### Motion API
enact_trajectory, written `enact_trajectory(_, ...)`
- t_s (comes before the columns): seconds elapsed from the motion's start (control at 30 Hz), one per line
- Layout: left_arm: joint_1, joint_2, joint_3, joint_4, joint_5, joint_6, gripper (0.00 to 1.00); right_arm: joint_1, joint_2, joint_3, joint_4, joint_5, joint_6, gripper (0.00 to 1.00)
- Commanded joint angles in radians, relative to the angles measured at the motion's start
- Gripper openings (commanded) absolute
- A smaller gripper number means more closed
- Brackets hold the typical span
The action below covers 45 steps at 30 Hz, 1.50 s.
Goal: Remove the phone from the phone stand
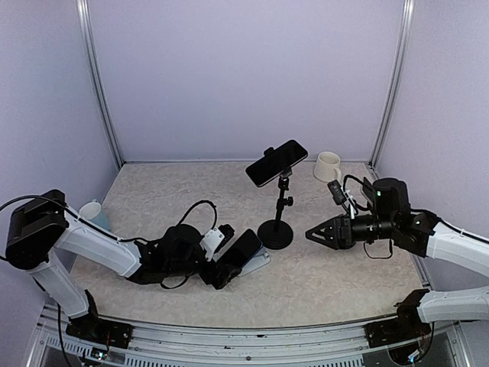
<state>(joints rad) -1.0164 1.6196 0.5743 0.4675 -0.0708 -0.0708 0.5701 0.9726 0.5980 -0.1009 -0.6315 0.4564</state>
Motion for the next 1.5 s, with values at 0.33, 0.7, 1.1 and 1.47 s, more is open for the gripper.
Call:
enact_trajectory(0.33,0.022,0.097,0.105,0.033,0.085,-0.001,0.89,0.043,0.008,-0.069,0.095,0.043,0.070,0.78)
enact_trajectory(0.7,0.011,0.057,0.090,0.026,0.064,0.014,0.72,0.045,0.019,-0.074,0.101,0.048,0.066,0.78)
enact_trajectory(1.1,0.010,-0.010,0.075,0.045,0.048,0.009,0.67,0.047,0.022,-0.084,0.108,0.046,0.062,0.78)
enact_trajectory(1.47,0.070,-0.103,0.069,-0.002,0.066,-0.078,0.64,0.047,0.017,-0.080,0.101,0.045,0.055,0.78)
